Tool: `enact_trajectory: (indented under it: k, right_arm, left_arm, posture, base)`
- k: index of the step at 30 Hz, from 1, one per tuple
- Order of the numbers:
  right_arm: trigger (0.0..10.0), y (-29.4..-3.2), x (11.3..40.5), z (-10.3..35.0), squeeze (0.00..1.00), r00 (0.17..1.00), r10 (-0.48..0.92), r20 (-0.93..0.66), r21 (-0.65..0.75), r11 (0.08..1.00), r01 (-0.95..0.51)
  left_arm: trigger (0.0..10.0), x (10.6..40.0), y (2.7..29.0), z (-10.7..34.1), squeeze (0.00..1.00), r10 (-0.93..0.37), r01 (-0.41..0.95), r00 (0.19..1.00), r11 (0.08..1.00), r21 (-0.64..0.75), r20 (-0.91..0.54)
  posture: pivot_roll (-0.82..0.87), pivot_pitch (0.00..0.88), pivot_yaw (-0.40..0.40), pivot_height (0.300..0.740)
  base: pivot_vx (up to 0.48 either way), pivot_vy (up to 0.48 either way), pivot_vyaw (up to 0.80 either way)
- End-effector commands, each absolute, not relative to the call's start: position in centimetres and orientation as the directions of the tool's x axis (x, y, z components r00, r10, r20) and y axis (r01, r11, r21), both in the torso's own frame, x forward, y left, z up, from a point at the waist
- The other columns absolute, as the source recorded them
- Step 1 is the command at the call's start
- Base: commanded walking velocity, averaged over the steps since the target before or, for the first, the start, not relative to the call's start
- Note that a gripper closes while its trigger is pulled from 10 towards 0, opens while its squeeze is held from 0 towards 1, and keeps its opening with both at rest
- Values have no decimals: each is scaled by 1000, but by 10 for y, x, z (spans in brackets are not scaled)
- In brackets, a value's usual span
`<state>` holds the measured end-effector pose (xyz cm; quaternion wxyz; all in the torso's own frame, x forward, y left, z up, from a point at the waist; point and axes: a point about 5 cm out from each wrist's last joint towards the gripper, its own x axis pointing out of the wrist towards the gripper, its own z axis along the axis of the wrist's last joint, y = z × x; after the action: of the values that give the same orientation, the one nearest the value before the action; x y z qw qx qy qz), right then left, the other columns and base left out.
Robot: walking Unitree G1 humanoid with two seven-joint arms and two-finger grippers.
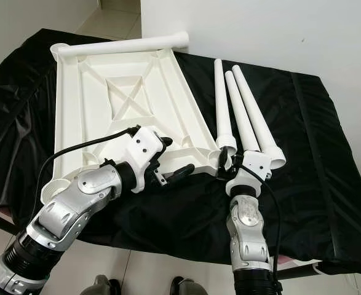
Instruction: Building children table
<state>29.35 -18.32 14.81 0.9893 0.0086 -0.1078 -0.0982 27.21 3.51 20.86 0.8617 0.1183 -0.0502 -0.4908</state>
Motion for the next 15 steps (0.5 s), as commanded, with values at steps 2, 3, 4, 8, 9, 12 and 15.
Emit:
enact_trajectory:
  k: [2,3,4,8,9,12,15]
  right_arm:
    - [10000,-186,294,150,0,957,-181,226,47,983,175]
    - [10000,-186,294,150,0,957,-181,226,47,983,175]
    - [10000,-185,295,153,0,958,-162,238,45,987,155]
    - [10000,-182,296,157,0,960,-120,252,52,992,111]
    - [10000,-182,296,157,0,960,-120,252,52,992,111]
    - [10000,-183,299,163,0,960,-86,267,46,996,76]
    - [10000,-183,299,165,0,960,-74,271,41,997,65]
  left_arm:
    - [10000,269,32,209,0,-892,865,450,422,270,-46]
    - [10000,269,32,209,0,-892,865,450,422,270,-46]
    - [10000,269,33,209,0,-891,864,451,423,271,-47]
    - [10000,271,35,209,0,-887,860,460,432,271,-47]
    - [10000,271,35,209,0,-887,860,460,432,271,-47]
    - [10000,277,41,214,0,-876,848,482,455,272,-37]
    - [10000,278,43,216,0,-872,844,488,463,272,-33]
  posture:
    - [53,157,-52,740]
    - [53,157,-52,740]
    - [53,162,-52,740]
    - [53,162,-52,740]
    - [53,162,-52,740]
    - [56,166,-51,740]
    - [56,166,-51,740]
  base:
    - [0,0,0]
    - [0,0,0]
    - [0,0,0]
    - [0,0,0]
    - [0,0,0]
    - [0,0,0]
    - [0,0,0]
